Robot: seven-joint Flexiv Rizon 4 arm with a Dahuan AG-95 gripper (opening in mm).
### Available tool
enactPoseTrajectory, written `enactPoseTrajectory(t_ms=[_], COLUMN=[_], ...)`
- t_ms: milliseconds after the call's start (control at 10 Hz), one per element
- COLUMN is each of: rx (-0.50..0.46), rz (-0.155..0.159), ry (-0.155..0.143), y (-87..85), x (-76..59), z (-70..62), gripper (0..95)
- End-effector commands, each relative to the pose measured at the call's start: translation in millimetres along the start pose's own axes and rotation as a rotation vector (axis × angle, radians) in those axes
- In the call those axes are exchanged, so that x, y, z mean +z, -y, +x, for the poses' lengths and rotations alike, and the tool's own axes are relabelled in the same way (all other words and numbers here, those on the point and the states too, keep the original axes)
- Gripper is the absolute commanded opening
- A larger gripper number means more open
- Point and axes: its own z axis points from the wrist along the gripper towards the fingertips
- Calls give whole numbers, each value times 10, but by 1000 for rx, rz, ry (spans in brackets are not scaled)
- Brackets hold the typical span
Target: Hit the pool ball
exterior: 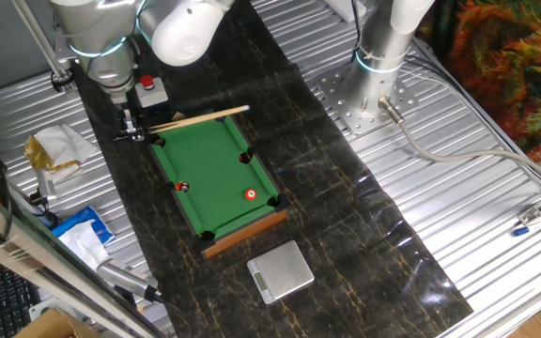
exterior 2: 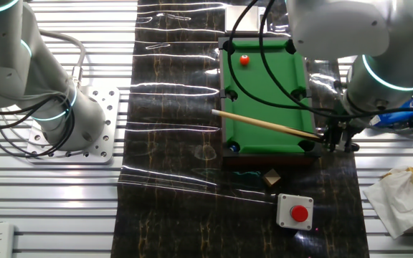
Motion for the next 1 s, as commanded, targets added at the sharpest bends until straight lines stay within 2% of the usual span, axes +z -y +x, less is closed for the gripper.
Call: enactPoseTrajectory(t_ms=[100,1000], rx=[0,-6], rz=[10,-8], ry=[7,18], y=[1,-3], x=[10,12], z=[3,4], gripper=[0,0])
